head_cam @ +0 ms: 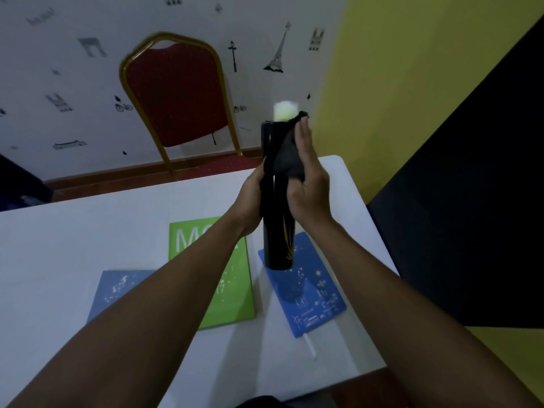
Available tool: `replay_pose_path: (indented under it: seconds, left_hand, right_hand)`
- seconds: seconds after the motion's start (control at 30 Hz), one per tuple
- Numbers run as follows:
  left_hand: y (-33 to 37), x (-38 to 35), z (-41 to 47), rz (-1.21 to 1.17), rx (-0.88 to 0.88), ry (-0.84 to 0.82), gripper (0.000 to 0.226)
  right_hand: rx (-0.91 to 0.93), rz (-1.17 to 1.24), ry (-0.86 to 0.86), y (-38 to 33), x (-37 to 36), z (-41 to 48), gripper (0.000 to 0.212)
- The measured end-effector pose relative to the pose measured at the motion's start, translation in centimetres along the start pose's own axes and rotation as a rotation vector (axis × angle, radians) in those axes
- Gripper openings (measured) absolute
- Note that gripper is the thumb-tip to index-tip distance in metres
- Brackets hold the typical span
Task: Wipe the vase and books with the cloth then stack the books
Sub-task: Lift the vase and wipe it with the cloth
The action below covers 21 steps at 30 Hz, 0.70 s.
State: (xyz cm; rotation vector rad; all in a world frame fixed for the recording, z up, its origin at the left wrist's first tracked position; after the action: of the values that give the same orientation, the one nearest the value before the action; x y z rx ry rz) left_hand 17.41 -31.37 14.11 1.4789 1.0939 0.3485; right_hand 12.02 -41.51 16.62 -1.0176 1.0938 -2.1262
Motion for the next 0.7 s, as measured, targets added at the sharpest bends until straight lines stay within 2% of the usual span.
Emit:
replay_pose_path:
  seconds: [0.1,0.17,0.23,0.37,0.5,0.6,0.7]
  left_hand:
    - [0.5,0.1,0.5,-0.036,-0.066,0.020,0.048]
    - [0.9,0.6,0.8,-0.019,-0.091,0.119,0.074]
    - [1.0,1.3,1.1,0.005,-0.087,0.237,0.084]
    - [0.6,1.9,1.3,0.029,-0.097,0.304,0.074]
    - [0.7,1.1,1.2,0.010,-0.116,0.152,0.055]
    - [0.4,1.1,1.2,0.039,-0.102,0.071,0.051]
    - [0.3,0.5,1.0,0.036,-0.087,0.001,0.044]
  right_hand:
    - [-0.001,-0.005,-0.082,0.4,-0.9,-3.7,0.077]
    - [0.015,-0.002,-0.143,1.4,-1.1,-7.4,0.070]
    - [0.050,-0.021,-0.201,2.4,-0.9,-11.0,0.059]
    - [0.066,-0.020,-0.246,3.1,-0.7,-13.4,0.054]
    - [0.023,0.000,-0.167,1.7,-0.4,-8.3,0.069]
    - [0.006,-0.001,-0.069,1.0,0.3,-2.5,0.078]
    - [0.046,-0.015,-0.049,0.1,0.6,0.6,0.081]
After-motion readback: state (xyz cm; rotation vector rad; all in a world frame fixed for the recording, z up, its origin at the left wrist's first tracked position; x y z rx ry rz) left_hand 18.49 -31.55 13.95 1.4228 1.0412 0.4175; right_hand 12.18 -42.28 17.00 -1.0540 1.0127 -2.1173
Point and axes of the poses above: each hand's wrist, its own z-axis towards the middle knuckle, its own x-axis out of the back of the hand, y = z × x, the point moved 2 cm from there along z, towards the middle knuckle, and after that the axes turned 2 degrees about -x, right-handed, at the moved point
